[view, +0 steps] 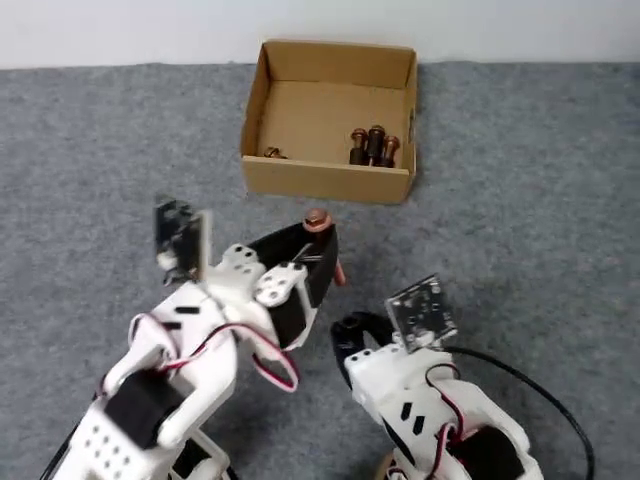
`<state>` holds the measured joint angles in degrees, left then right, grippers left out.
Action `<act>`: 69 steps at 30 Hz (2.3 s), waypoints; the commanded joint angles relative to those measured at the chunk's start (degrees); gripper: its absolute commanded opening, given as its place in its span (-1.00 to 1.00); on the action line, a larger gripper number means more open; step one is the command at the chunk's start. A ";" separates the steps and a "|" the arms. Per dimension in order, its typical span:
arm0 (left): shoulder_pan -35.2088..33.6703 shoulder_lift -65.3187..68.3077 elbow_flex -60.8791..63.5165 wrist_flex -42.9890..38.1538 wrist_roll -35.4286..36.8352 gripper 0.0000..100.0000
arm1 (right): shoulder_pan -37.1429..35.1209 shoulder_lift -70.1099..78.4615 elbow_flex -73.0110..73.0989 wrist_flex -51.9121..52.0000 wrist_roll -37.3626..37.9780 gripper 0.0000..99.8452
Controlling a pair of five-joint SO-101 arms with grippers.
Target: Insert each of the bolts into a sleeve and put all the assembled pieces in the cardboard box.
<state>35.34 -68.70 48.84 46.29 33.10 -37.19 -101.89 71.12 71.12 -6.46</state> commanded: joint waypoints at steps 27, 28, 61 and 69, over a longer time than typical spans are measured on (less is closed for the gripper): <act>0.18 -22.51 18.07 -2.02 4.22 -0.99 | -3.74 -0.57 -4.84 -9.36 16.35 -0.98; 0.26 -22.51 18.24 -2.02 4.22 -0.99 | -3.74 -0.48 -4.75 -9.36 16.35 -0.98; 6.86 -22.59 15.78 18.02 -6.33 -0.47 | -3.30 -0.48 -4.57 -12.00 20.04 -0.98; 0.53 -22.95 7.60 23.74 -7.21 -0.64 | 6.73 0.22 -5.89 -12.00 16.18 -0.98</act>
<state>40.00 -91.47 60.00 69.32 27.03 -34.99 -101.98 69.71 61.01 12.53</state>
